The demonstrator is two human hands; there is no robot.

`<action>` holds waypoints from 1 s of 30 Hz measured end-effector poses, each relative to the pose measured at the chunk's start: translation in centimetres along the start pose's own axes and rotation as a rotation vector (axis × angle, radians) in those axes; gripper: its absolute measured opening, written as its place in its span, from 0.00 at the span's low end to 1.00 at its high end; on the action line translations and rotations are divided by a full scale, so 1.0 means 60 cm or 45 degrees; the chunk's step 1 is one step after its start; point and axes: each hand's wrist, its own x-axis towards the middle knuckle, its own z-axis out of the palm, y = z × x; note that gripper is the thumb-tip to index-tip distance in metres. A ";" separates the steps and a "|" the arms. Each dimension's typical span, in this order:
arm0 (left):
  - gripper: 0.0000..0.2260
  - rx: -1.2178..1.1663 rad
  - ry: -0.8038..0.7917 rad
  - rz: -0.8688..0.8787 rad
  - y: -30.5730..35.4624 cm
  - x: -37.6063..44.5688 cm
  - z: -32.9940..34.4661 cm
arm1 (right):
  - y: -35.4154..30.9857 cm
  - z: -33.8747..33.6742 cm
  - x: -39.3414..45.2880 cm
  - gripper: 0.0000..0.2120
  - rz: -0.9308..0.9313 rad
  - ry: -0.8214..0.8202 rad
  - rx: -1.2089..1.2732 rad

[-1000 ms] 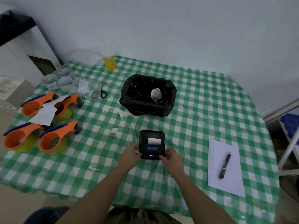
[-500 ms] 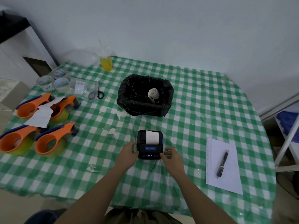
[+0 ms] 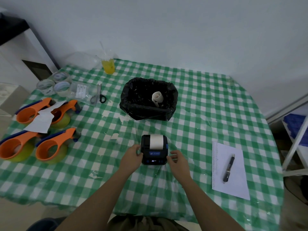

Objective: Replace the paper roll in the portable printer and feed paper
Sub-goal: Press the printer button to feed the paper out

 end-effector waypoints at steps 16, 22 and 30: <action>0.17 0.036 -0.012 -0.031 0.006 -0.006 -0.009 | -0.002 0.002 0.004 0.12 -0.005 -0.018 -0.015; 0.17 0.030 -0.003 -0.020 0.008 -0.008 -0.009 | -0.001 0.002 0.005 0.10 -0.008 -0.016 -0.022; 0.17 0.018 -0.002 -0.020 0.012 -0.010 -0.011 | -0.002 0.000 0.002 0.08 -0.028 -0.019 -0.032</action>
